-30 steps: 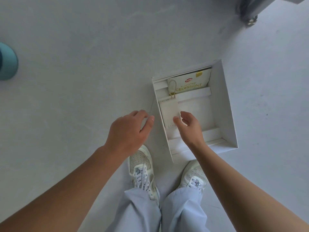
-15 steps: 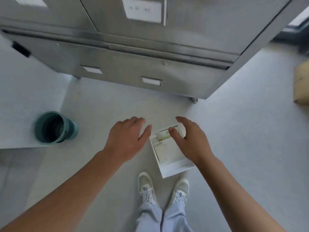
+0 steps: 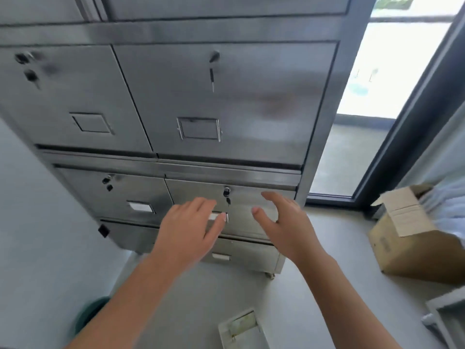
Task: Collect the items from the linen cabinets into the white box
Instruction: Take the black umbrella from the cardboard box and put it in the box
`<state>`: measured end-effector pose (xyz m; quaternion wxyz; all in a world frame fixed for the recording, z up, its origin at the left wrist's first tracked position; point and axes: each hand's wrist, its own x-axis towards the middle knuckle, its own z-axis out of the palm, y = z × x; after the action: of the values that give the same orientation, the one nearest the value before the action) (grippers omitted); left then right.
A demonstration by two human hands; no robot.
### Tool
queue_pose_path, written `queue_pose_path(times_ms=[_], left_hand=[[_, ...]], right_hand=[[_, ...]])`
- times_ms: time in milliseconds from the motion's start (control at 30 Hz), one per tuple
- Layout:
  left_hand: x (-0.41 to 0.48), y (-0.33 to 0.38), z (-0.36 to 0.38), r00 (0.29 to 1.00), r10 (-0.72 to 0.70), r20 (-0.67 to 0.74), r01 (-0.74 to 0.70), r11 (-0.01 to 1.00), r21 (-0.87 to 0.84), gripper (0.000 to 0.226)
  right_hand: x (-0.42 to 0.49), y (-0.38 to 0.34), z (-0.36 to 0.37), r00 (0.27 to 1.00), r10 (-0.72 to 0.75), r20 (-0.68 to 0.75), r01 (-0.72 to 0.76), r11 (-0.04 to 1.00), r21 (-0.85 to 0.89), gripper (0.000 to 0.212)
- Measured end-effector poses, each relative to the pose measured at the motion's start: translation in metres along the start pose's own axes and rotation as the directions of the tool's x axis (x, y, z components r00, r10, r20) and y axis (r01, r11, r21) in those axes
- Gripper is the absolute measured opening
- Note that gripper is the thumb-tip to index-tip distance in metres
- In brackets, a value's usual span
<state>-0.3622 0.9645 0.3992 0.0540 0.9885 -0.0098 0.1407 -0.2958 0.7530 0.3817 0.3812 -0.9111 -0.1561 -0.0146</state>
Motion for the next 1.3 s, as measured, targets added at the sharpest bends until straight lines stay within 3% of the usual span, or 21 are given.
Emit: queue_pose_path(times_ms=[267,400,767,1000,1167,1300], left_hand=[[0.036,0.002,-0.114,0.962,0.016,-0.271,-0.028,0.999,-0.039,0.057],[0.032,0.001,-0.127,0.948,0.029,-0.317,-0.034,0.999,-0.010,0.054],[0.027,-0.006,-0.132,0.946,-0.002,-0.324,-0.003,1.000,-0.016,0.054],[0.018,-0.009,-0.108,0.969,0.023,-0.246,-0.030,0.999,-0.027,0.057],[0.042,-0.003,-0.097,0.975,0.129,-0.182,-0.141,0.989,-0.051,0.059],[0.070,0.008,-0.076,0.946,0.299,-0.121,-0.314,0.940,-0.132,0.054]], right_hand=[[0.030,-0.077,-0.081,0.974,-0.168,-0.149,0.161,0.985,-0.060,0.054],[0.034,-0.092,-0.085,0.970,-0.197,-0.142,0.189,0.980,-0.065,0.056],[0.040,-0.111,-0.082,0.968,-0.210,-0.141,0.211,0.977,-0.005,0.055],[0.031,-0.089,-0.063,0.980,-0.146,-0.134,0.152,0.988,0.030,0.056],[0.016,-0.069,-0.064,0.977,-0.036,-0.210,0.039,0.999,0.010,0.052],[-0.007,-0.052,-0.072,0.936,0.068,-0.345,-0.083,0.996,-0.030,0.066]])
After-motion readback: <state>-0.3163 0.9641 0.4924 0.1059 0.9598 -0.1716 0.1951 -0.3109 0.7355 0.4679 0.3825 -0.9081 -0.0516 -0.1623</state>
